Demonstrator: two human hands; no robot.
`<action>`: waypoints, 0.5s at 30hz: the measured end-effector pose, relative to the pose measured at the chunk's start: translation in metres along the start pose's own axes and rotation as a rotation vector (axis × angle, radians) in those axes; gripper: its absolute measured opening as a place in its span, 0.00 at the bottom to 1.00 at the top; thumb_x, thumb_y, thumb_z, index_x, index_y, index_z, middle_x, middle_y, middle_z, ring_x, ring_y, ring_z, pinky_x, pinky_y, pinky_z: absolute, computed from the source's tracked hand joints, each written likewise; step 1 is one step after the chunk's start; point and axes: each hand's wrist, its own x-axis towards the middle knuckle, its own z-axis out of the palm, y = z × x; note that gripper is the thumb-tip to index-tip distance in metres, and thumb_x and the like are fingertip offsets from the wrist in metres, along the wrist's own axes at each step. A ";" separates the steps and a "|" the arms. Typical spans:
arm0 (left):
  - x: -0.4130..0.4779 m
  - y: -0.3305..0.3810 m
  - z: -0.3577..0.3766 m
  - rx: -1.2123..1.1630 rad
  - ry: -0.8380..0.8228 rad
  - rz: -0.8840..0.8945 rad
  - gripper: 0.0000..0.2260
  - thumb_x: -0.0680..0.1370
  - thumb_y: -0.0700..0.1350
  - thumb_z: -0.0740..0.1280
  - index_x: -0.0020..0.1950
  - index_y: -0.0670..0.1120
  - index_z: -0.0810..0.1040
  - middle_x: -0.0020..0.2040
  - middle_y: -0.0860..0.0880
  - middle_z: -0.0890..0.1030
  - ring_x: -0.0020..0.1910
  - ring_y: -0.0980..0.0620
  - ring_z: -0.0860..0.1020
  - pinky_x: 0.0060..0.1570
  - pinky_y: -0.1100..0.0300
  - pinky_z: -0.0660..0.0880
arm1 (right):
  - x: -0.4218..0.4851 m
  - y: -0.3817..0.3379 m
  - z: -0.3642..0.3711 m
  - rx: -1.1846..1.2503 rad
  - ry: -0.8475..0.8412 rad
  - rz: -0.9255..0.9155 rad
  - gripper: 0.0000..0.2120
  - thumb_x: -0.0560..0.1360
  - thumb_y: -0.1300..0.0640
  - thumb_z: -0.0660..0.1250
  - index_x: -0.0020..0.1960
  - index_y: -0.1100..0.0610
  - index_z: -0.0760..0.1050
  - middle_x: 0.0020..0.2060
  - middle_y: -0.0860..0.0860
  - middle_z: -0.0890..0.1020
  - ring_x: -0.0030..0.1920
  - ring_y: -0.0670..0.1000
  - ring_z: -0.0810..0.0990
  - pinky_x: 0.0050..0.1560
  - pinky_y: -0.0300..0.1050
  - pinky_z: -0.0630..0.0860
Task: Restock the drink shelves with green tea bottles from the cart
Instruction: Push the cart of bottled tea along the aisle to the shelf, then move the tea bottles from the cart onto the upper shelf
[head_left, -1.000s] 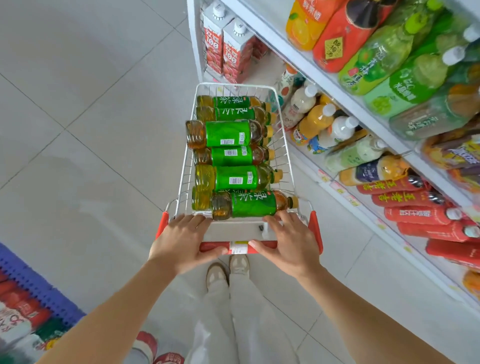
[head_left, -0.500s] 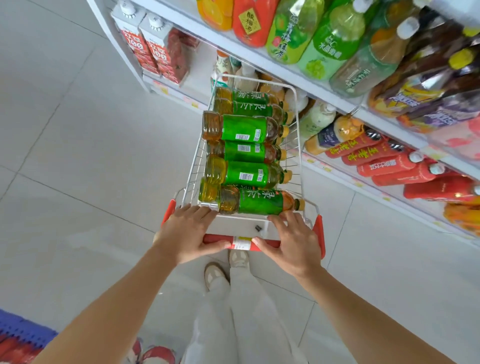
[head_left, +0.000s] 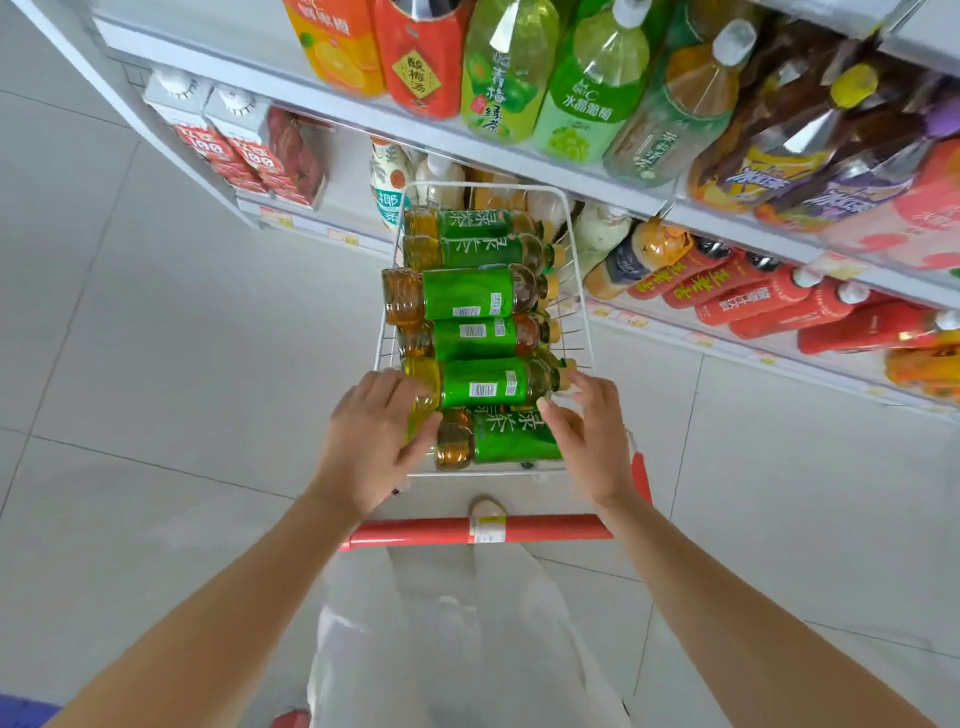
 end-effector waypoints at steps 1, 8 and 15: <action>0.020 -0.003 -0.004 -0.010 0.027 -0.018 0.15 0.79 0.52 0.60 0.53 0.42 0.79 0.50 0.44 0.79 0.50 0.43 0.77 0.46 0.50 0.77 | 0.012 -0.008 0.002 0.088 0.022 0.059 0.22 0.76 0.48 0.66 0.67 0.56 0.70 0.59 0.53 0.74 0.58 0.51 0.75 0.59 0.49 0.76; 0.134 -0.032 -0.007 0.151 -0.425 0.031 0.31 0.78 0.58 0.63 0.77 0.47 0.60 0.74 0.44 0.67 0.72 0.43 0.65 0.71 0.46 0.59 | 0.050 -0.048 0.039 -0.090 -0.140 0.442 0.30 0.72 0.38 0.66 0.68 0.53 0.68 0.64 0.54 0.71 0.66 0.56 0.69 0.64 0.55 0.68; 0.175 -0.039 -0.003 0.364 -0.576 0.199 0.29 0.75 0.59 0.68 0.69 0.43 0.68 0.64 0.40 0.72 0.64 0.40 0.70 0.61 0.47 0.68 | 0.053 -0.088 0.058 -0.035 0.074 0.841 0.41 0.72 0.39 0.67 0.73 0.62 0.57 0.69 0.63 0.62 0.69 0.63 0.61 0.70 0.55 0.59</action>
